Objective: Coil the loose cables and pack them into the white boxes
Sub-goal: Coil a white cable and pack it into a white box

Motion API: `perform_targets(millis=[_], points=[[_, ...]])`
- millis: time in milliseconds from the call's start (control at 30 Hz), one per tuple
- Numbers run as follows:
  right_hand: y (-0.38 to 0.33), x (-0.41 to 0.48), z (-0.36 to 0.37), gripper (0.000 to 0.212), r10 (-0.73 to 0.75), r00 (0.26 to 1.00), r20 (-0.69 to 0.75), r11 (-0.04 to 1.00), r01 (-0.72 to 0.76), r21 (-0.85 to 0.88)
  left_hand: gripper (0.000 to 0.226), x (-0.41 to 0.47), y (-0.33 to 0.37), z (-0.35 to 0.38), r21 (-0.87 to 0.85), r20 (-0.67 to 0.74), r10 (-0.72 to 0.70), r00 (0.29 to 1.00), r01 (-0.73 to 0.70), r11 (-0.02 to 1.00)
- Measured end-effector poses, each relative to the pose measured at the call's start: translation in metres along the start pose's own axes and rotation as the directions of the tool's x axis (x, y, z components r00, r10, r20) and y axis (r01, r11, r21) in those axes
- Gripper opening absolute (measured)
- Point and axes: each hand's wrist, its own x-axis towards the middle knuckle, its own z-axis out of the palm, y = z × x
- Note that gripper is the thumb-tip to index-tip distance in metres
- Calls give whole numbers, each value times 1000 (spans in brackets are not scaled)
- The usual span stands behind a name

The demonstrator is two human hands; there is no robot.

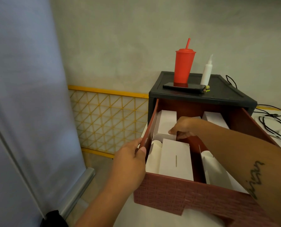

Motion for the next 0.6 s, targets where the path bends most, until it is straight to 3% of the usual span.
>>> perform_targets(millis=[133, 233, 333, 600], points=[[1, 0, -1, 23, -33, 999, 21, 996, 35, -84, 32, -1, 1, 0, -19, 9, -2, 1000, 2, 1000], [-1, 7, 3, 23, -109, 981, -163, 957, 59, -285, 30, -2, 2, -1, -45, 19, 4, 1000, -3, 999], [-3, 11, 10, 33, -210, 932, -295, 821, 5, -570, 31, -2, 2, -1, -52, 20, -7, 1000, 8, 999], [0, 10, 11, 41, -226, 932, -284, 747, -21, -665, 32, -1, 0, 0, -36, 3, -18, 1000, 18, 999]])
